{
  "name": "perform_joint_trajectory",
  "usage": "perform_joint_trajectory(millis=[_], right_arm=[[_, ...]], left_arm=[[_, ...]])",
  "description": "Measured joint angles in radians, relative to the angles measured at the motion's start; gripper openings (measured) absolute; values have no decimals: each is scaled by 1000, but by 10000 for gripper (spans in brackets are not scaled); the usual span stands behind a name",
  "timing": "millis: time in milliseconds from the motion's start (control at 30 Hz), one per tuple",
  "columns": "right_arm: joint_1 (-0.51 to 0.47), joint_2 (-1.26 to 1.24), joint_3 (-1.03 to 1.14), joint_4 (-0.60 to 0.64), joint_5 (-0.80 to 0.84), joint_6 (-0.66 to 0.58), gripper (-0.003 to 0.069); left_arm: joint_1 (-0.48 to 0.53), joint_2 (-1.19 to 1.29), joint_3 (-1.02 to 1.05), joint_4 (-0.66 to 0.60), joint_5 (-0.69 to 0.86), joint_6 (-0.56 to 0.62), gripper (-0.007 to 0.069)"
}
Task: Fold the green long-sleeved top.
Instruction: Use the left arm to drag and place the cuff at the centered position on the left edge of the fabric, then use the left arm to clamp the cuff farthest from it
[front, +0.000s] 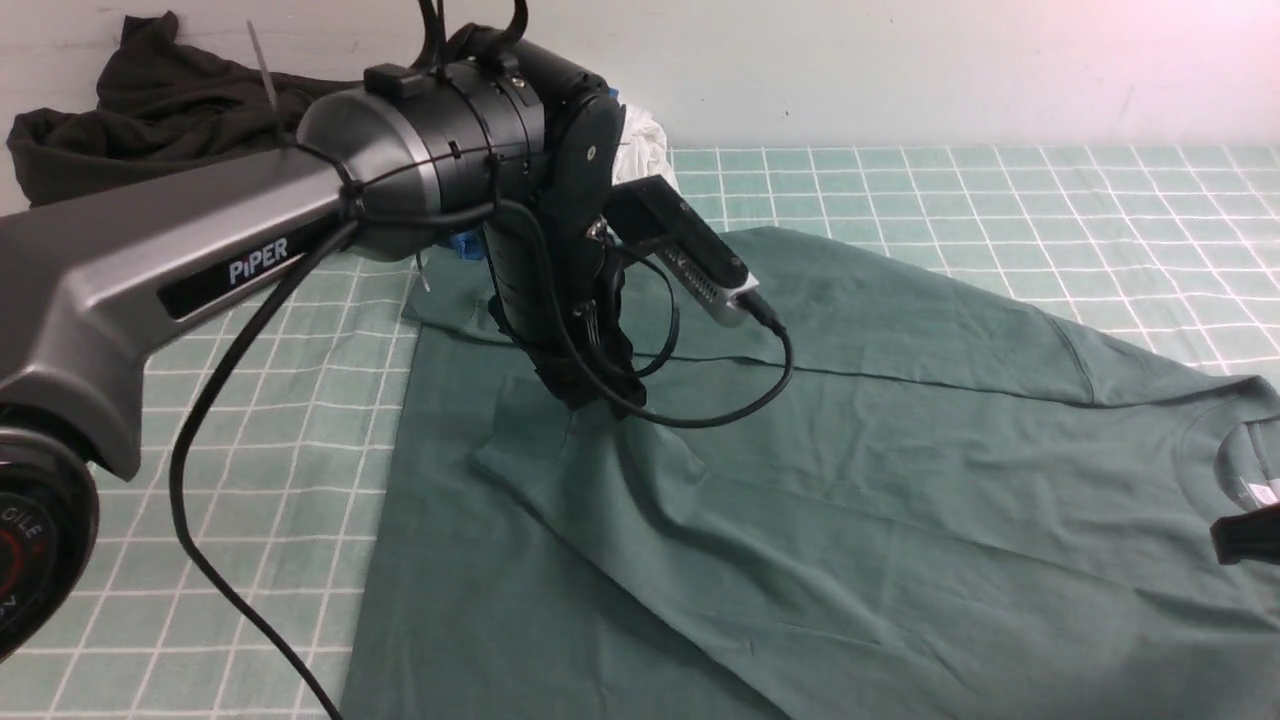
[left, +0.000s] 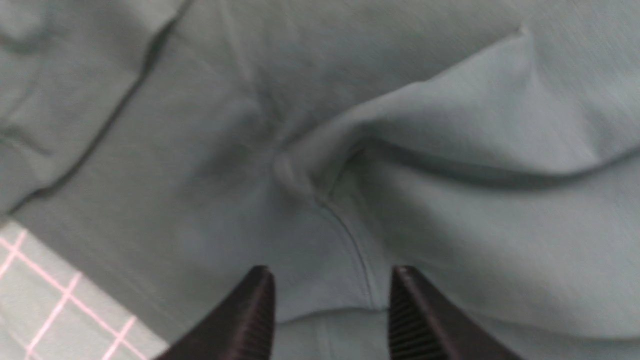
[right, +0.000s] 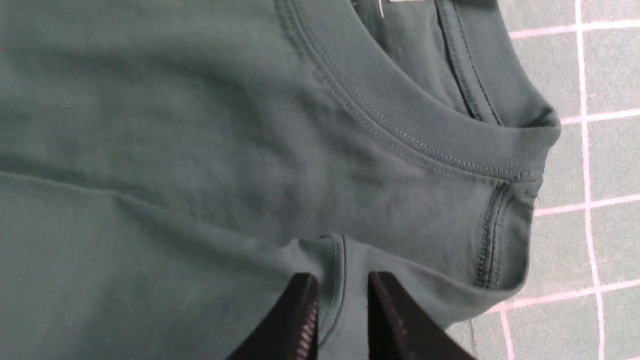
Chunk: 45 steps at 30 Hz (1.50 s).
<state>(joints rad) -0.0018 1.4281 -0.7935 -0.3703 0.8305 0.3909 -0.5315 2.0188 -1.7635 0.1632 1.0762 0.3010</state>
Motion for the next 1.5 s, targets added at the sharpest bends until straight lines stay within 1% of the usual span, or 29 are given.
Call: perform_joint_trajectory(millis=[67, 133, 233, 300, 400, 467, 567, 667, 800, 900, 1100, 1233, 1300, 1400, 1500], right_arm=[[0, -1, -2, -3, 0, 14, 244], [0, -4, -19, -1, 2, 17, 288], [0, -15, -68, 32, 1, 10, 316], [0, -20, -100, 65, 1, -15, 321], [0, -21, -140, 139, 0, -72, 323], [0, -21, -149, 224, -1, -148, 323], [0, -21, -149, 301, 15, -232, 323], [0, -21, -149, 344, 27, -274, 323], [0, -21, -149, 350, 27, -285, 323], [0, -21, -149, 350, 27, -287, 323], [0, -21, -149, 350, 18, -290, 323], [0, -21, -149, 350, 18, -290, 323], [0, -21, -149, 350, 18, -290, 323], [0, -21, -149, 350, 18, -290, 323], [0, -21, -149, 349, 18, -290, 323]], left_arm=[[14, 1, -41, 36, 5, -82, 441], [42, 1, -72, 42, 7, -147, 493], [111, 4, -98, 34, 4, -196, 534], [171, 15, -103, 19, -12, -209, 543], [256, 49, -104, -40, -63, -219, 545], [321, 105, -104, -98, -134, -222, 545], [372, 171, -112, -148, -222, -225, 545], [403, 235, -133, -157, -298, -250, 545], [420, 298, -171, -163, -366, -278, 545], [420, 332, -196, -163, -387, -295, 542], [420, 384, -241, -174, -410, -316, 449], [420, 385, -244, -174, -424, -342, 302], [420, 385, -244, -174, -424, -347, 245], [419, 385, -244, -174, -424, -348, 104], [419, 385, -244, -173, -424, -348, 29]])
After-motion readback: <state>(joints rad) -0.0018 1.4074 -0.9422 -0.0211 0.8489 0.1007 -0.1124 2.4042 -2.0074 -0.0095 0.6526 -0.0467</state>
